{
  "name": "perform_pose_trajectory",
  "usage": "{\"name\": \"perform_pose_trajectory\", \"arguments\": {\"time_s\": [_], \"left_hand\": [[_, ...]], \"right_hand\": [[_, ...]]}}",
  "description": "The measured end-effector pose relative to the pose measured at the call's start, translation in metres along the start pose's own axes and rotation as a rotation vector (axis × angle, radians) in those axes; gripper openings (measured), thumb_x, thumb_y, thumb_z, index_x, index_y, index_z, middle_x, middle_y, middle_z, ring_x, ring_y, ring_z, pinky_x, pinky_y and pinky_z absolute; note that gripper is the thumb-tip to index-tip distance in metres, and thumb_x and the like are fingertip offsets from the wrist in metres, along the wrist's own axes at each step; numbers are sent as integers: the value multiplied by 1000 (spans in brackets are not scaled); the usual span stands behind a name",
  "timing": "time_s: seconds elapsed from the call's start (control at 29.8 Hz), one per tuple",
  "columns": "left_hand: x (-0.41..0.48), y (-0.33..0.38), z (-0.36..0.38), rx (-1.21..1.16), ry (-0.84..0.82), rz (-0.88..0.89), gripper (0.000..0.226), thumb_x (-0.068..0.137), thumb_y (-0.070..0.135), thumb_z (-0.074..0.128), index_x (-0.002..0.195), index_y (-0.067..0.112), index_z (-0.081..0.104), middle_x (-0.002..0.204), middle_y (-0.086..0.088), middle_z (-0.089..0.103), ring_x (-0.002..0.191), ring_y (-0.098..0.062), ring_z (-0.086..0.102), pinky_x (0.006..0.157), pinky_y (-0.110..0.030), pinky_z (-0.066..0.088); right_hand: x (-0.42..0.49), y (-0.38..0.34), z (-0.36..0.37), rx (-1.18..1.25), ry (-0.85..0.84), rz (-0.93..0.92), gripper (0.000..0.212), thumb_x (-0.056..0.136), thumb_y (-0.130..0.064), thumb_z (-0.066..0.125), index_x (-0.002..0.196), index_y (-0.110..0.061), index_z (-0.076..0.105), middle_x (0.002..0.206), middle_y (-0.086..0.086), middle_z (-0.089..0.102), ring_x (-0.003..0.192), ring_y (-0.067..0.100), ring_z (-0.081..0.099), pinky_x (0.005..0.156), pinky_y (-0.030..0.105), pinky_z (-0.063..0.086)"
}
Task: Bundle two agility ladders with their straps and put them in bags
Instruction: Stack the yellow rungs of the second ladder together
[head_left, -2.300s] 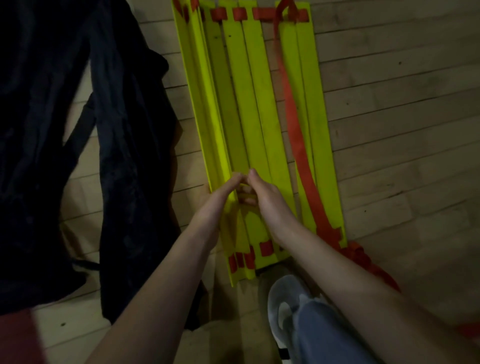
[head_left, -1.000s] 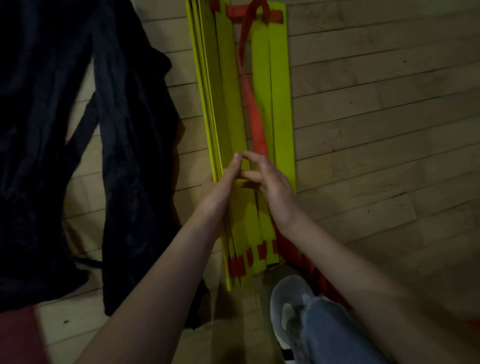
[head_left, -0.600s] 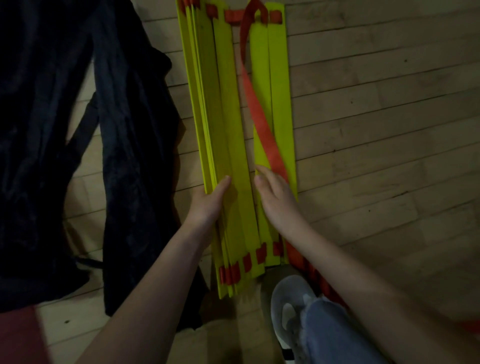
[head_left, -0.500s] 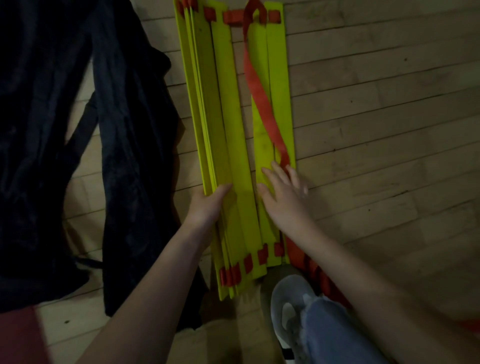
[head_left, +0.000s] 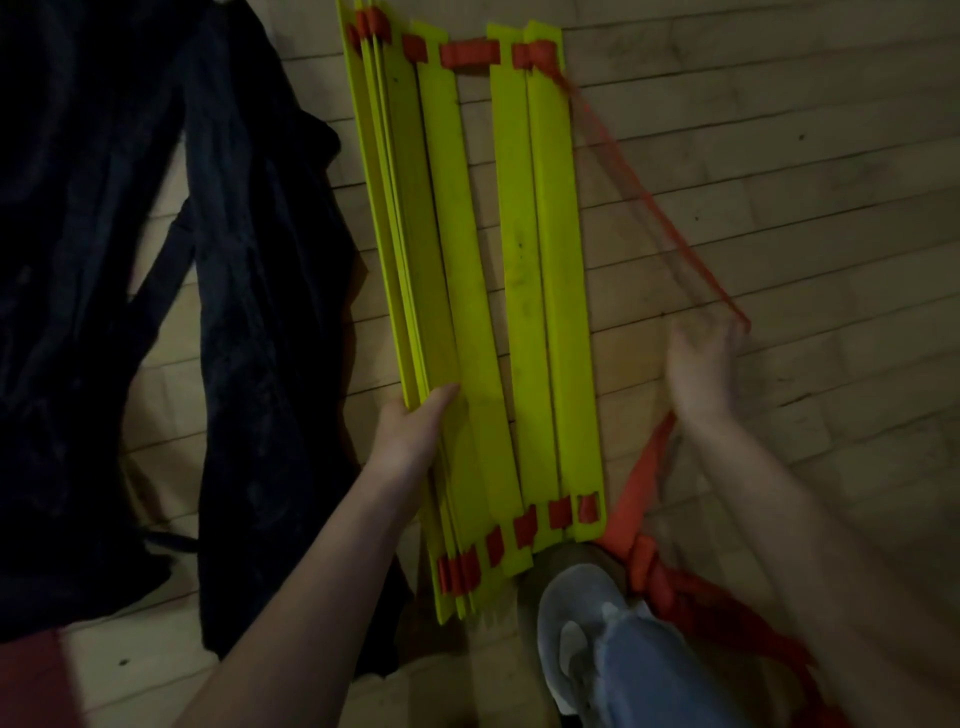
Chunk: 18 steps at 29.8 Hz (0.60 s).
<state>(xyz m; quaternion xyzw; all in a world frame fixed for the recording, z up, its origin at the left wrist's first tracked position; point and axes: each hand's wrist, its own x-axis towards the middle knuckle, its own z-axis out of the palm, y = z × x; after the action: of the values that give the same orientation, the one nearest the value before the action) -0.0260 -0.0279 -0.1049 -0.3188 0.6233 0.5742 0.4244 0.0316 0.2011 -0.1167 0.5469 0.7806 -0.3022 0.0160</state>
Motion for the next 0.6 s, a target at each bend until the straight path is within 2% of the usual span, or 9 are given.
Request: {"name": "perform_pose_trajectory", "arguments": {"time_s": [0.07,0.13,0.2,0.24,0.3,0.37,0.44,0.5,0.6], "left_hand": [[-1,0,1,0,4,1,34,90,25,59,118,7,51,80,-2,59,71,-14,58,65,-31,47],[-5,2,3,-8,-10,14,24,91,23,57,111,12,50,76,0,58,67,-12,56,60,-28,47],[-6,3,5,-19,-15,18,26,91,20,56,115,8,51,73,0,57,65,-11,56,56,-24,46],[-8,5,5,-17,-16,15,31,91,19,56,118,5,51,73,0,57,65,-11,56,57,-24,46],[-7,8,4,-19,-23,6,38,91,18,57,124,0,50,77,-2,59,67,-13,57,63,-29,48],[-6,9,4,-15,-19,9,39,92,19,56,125,2,48,88,-6,62,73,-18,58,73,-34,47],[-7,10,6,-18,-3,38,35,92,19,55,124,6,47,97,-8,58,81,-20,56,76,-34,45],[-9,11,8,-30,-4,63,38,93,18,54,126,1,48,93,-6,57,77,-18,57,72,-33,48],[-8,13,7,-69,-34,69,36,92,17,55,124,1,50,80,-1,59,69,-13,57,61,-26,50]], "right_hand": [[9,7,-11,-69,42,68,62,98,-29,39,145,1,14,157,12,6,144,25,11,115,32,11],[5,10,-11,-157,3,61,55,97,-31,39,145,-8,26,156,9,14,144,24,9,116,38,11],[-9,7,0,-148,-57,-62,42,97,-29,41,136,-16,45,152,8,27,143,24,13,116,39,14],[-17,4,7,-69,-110,-146,37,96,-27,42,129,-16,52,146,10,36,139,25,23,115,36,19],[-37,-10,19,132,-257,-245,31,96,-23,44,120,-11,59,125,6,55,117,17,48,101,18,38],[-55,-25,28,222,-419,-244,28,97,-17,43,118,-8,59,110,-4,57,103,7,50,78,-2,37],[-64,-31,39,263,-498,-225,28,97,-15,42,119,-8,58,102,-7,58,100,9,51,75,4,39],[-67,-33,47,299,-513,-180,28,97,-17,43,121,-9,56,96,-7,57,96,13,52,76,16,43],[-66,-32,52,284,-434,-129,33,96,-23,47,126,-11,51,119,8,53,105,18,51,85,25,44]]}}
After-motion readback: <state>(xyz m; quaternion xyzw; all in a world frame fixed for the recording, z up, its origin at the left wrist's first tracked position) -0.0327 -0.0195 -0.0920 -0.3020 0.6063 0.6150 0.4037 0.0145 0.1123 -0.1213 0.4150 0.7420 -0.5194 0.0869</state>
